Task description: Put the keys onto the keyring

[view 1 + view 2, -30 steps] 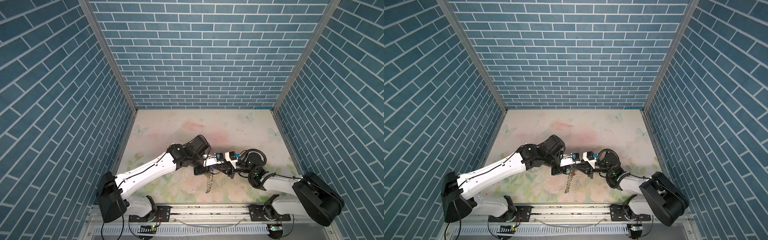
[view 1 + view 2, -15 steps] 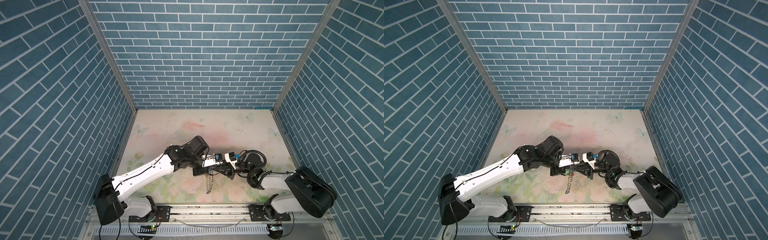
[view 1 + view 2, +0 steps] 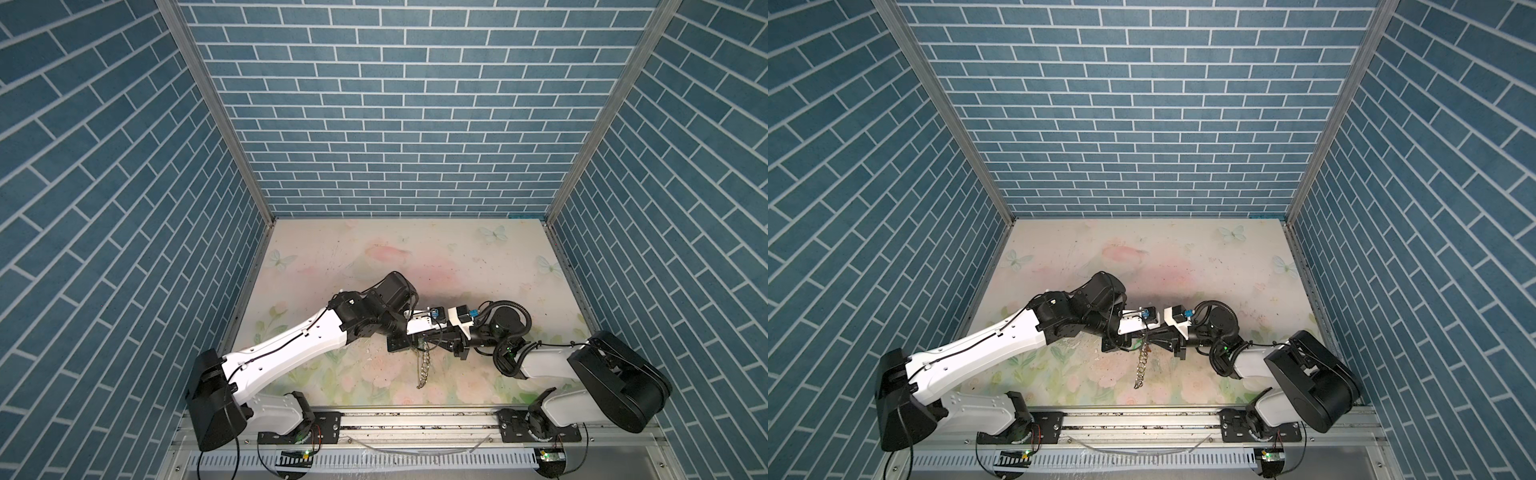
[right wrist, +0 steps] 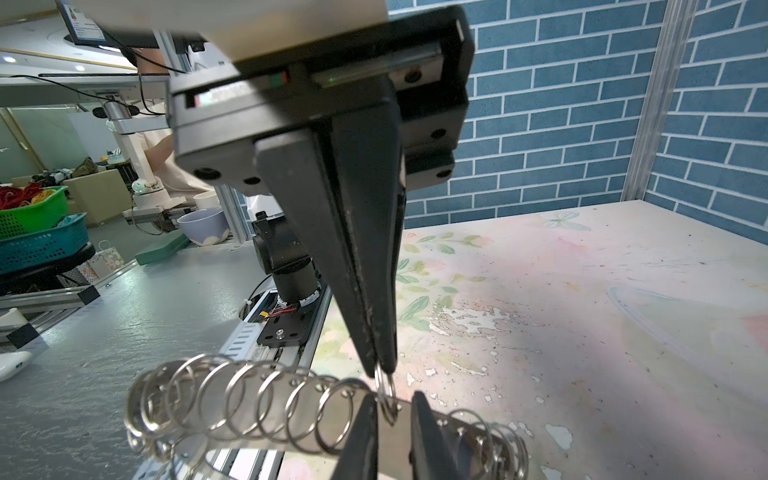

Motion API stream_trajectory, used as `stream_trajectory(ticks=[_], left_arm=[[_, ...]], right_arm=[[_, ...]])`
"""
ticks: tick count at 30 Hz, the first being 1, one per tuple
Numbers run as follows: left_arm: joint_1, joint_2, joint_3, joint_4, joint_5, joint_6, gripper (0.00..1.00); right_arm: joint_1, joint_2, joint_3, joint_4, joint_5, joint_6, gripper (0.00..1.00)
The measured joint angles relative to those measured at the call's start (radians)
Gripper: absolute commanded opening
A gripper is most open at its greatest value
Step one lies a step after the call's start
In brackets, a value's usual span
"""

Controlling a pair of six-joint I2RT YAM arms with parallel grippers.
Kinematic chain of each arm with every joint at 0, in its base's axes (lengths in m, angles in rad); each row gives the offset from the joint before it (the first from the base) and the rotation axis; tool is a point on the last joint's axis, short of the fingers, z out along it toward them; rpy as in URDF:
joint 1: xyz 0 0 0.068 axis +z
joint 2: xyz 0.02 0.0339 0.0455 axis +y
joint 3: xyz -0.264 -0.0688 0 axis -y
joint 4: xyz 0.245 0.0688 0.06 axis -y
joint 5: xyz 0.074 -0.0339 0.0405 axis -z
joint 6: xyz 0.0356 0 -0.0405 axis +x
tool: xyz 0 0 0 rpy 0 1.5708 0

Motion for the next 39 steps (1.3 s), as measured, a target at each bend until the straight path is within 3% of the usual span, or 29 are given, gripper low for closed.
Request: stream_trajectory(ticks=[3, 6, 11, 14, 18, 25, 39], left_arm=[[0.0, 0.0, -0.002, 0.002, 0.0, -0.002, 0.0], [0.002, -0.002, -0.004, 0.009, -0.003, -0.008, 0.01], [0.034, -0.099, -0.147, 0.19, 0.013, -0.062, 0.23], [0.115, -0.225, -0.322, 0.393, 0.059, -0.128, 0.28], [0.187, -0.315, -0.469, 0.602, 0.115, -0.189, 0.27], [0.203, -0.285, -0.536, 0.798, 0.267, -0.222, 0.22], [0.243, -0.229, -0.612, 0.913, 0.422, -0.238, 0.25]], right_arm=[[0.0, 0.0, 0.0, 0.003, -0.011, 0.01, 0.01], [0.001, 0.001, 0.0, 0.008, -0.011, 0.008, 0.0], [-0.01, 0.003, -0.001, 0.025, 0.018, 0.025, 0.0], [-0.014, 0.003, -0.006, 0.035, 0.034, 0.035, 0.0], [-0.014, 0.001, -0.011, 0.039, 0.044, 0.041, 0.0], [-0.016, -0.003, -0.011, 0.042, 0.044, 0.042, 0.0], [-0.015, -0.003, -0.011, 0.043, 0.042, 0.043, 0.0]])
